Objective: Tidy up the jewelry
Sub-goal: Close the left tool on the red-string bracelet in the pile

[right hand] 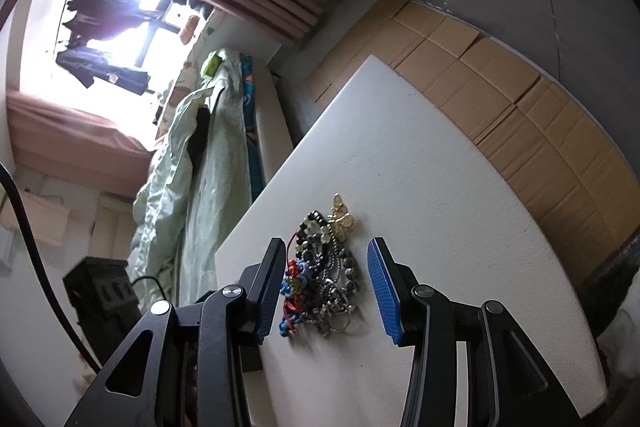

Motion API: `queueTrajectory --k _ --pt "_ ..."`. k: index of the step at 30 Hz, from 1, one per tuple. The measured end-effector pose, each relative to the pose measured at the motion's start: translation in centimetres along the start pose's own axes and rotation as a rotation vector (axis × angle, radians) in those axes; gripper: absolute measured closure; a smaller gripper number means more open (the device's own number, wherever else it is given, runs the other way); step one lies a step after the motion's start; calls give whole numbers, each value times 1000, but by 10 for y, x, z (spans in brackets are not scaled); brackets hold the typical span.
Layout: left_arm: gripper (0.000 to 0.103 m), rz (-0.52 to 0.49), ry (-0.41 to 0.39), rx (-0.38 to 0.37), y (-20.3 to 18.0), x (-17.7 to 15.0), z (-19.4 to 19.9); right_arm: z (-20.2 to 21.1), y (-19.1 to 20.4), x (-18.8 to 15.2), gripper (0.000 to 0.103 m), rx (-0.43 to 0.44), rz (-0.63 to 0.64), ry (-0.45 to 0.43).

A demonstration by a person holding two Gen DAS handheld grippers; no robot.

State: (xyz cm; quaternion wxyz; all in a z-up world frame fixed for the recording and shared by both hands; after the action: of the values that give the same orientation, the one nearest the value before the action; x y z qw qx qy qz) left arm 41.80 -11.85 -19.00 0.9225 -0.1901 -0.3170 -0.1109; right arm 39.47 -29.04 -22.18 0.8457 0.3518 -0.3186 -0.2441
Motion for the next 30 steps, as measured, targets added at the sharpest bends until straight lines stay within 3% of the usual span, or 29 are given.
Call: queueTrajectory --k 2,4,9,14,19,22,30 --pt "59 -34 2 16 -6 -5 -4 1 -1 1 58 0 -10 -5" --pt "42 -70 -22 42 -11 -7 -2 2 -1 0 58 3 -11 -5" --pt "42 -143 -78 99 -22 -8 6 4 1 0 58 20 -1 0" --pt "65 -181 -55 150 -27 -13 -6 9 -4 3 58 34 -20 -10" --pt "74 -206 -52 228 -23 -15 -15 13 -6 4 58 47 -33 -17" --pt "93 -236 -54 261 -23 -14 -13 14 -6 4 58 52 -34 -18" --pt "96 -109 -63 145 -6 -6 6 11 -2 2 58 58 -16 -10"
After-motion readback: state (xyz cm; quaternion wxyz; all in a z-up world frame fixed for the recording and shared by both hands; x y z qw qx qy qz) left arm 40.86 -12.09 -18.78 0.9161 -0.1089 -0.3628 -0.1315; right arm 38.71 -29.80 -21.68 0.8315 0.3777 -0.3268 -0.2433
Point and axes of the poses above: each gripper's, at about its wrist camera, not at the fingertips, and z roughly against the way its jaws point, y to its left, x to its top, the point moved 3 cm from there along -z, roughly the way its jaws point, and after that the axes turned 11 degrees about -y, right-handed, at the moved point
